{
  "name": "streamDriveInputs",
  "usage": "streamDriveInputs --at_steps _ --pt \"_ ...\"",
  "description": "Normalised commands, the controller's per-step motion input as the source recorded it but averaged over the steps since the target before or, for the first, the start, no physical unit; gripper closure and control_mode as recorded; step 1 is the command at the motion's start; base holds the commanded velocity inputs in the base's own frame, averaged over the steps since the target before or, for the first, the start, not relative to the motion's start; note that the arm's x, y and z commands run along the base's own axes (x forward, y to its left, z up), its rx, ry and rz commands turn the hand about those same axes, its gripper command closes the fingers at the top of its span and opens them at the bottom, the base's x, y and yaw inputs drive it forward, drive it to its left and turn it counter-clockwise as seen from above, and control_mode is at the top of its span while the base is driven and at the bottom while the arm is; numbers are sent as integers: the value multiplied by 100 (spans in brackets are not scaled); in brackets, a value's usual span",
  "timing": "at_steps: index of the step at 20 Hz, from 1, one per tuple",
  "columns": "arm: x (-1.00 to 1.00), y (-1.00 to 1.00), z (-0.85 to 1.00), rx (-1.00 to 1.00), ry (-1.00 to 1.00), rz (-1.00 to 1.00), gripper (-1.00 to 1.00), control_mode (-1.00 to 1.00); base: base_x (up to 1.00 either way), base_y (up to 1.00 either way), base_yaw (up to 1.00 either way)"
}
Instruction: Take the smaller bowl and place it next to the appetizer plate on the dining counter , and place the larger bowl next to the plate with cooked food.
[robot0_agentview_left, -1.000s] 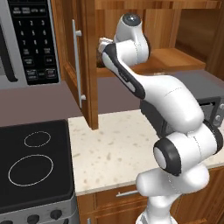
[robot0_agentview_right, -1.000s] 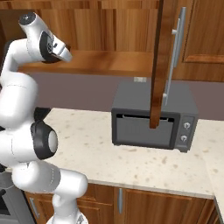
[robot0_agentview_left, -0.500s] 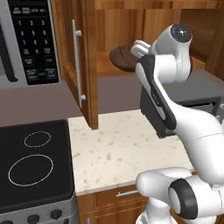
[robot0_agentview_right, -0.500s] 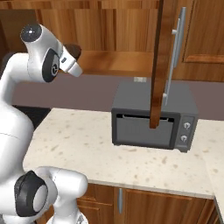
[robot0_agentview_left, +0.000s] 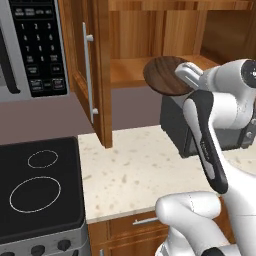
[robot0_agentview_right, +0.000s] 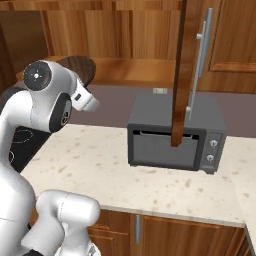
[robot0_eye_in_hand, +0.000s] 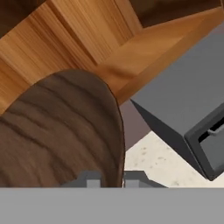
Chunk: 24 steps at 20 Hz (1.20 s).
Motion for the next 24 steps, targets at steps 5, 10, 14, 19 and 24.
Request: streamDriveInputs --at_steps 5,10,14,19,24 --pt "-35 0 10 -1 0 0 100 100 -12 0 0" --pt "0 0 0 0 0 0 100 100 -90 10 0" --pt "0 0 0 0 0 0 100 100 -100 12 0" --pt "0 0 0 0 0 0 100 100 -100 32 6" --pt "0 0 0 0 0 0 100 100 -100 37 6"
